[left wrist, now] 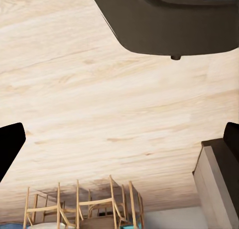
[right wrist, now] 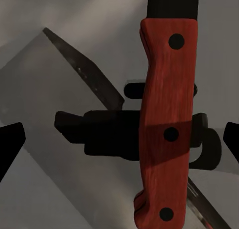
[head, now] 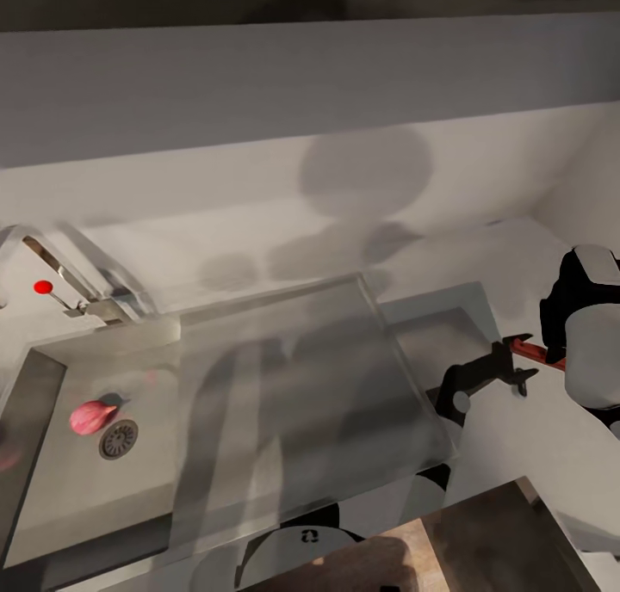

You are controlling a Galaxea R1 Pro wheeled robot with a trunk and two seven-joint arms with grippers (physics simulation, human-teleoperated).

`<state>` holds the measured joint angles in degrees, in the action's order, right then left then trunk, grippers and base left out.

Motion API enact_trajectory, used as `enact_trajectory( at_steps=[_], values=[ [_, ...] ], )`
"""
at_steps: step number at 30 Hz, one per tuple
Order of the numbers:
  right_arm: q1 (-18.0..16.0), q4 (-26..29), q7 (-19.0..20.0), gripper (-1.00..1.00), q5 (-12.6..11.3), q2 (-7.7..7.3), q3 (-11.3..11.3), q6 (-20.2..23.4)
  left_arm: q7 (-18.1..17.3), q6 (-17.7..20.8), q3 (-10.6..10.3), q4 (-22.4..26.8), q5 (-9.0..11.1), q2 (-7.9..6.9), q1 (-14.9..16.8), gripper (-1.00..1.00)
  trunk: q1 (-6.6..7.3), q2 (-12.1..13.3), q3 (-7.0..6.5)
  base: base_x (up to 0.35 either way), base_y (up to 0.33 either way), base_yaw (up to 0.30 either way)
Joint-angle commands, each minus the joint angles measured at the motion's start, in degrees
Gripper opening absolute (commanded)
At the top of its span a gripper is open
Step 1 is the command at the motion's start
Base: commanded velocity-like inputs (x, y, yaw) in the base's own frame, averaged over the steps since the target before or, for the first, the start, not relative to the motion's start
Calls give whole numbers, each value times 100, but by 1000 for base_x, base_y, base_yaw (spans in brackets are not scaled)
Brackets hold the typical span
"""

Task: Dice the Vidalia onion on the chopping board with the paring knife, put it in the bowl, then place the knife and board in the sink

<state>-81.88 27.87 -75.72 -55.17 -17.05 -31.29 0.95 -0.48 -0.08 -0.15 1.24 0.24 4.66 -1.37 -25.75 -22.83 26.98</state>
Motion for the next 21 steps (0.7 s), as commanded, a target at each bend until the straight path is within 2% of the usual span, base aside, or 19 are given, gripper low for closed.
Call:
enact_trajectory(
  at_steps=[1,21],
  values=[
    [-4,3,-18,100,-11,0,-9,10,-5,-1,-1,13,3,0,-4,100,-3,-9,11,0,0,10],
    [-4,2,-13,100,-11,0,-9,19,-5,-1,-2,16,2,0,-4,100,-3,-9,92,0,0,1]
  ],
)
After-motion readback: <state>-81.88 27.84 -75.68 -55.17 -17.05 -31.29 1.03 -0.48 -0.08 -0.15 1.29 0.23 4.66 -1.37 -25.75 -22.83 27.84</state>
